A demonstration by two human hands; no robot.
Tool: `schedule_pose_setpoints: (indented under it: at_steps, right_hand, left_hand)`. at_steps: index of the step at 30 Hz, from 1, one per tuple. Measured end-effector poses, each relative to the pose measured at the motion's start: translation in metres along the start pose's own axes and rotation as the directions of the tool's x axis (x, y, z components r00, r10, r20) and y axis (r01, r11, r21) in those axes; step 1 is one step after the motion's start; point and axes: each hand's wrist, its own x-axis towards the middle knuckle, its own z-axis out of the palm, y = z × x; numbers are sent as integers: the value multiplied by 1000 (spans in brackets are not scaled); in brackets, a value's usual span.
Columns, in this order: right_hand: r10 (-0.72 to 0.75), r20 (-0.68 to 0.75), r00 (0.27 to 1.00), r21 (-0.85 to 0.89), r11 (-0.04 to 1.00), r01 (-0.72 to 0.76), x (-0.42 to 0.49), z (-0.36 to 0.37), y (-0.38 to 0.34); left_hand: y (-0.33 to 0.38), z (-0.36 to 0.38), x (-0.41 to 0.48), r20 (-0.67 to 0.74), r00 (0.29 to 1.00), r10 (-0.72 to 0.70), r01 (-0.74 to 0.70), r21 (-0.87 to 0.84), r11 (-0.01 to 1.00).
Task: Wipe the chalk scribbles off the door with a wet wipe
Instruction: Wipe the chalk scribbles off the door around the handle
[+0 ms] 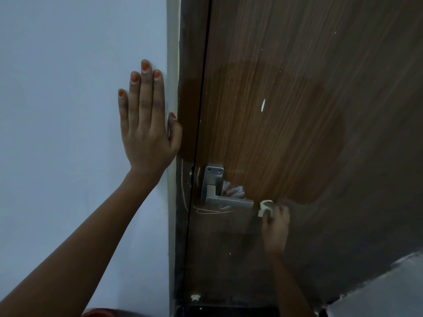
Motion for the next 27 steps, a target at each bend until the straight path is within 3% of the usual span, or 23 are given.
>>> schedule_pose_setpoints:
  at_steps: [3,6,11,13,17,19,22,24,27]
  right_hand:
    - [230,-239,944,198,963,-184,21,-15,12]
    - [384,-338,859,360,896,-259,44,-23,3]
    - [293,-251,923,334,921,-201,25,1,-20]
    - [333,-197,922,346,904,-252,9,10,-11]
    - [591,-178,787,546,725,-421,9,8,10]
    - [629,-203,751,615,678,-402,24,3,8]
    - [481,-269,834,531,797,-288,35,-2,-12]
    - [384,-234,893,452,856,-250,30,-2,-25]
    - [414,-169,894,449,840,-304,13,-2,-20]
  left_hand:
    - [-1,1,0,-5,1000,0,0,-2,1000]
    - [-1,1,0,-7,1000,4,-4,1,1000]
    - [-1,1,0,-4,1000,-3,3,9,1000]
    - [0,0,0,1,1000,-2,2,6,1000]
    - [0,0,-1,16,1000,-12,12,-7,1000]
    - [0,0,-1,7,1000,-11,12,-9,1000]
    - [0,0,-1,-1,1000,-18,18,-19,1000]
    - [-1,1,-2,-10,1000,-21,21,-34,999]
    - [-1,0,-2,-13,1000,-8,7,-75,997]
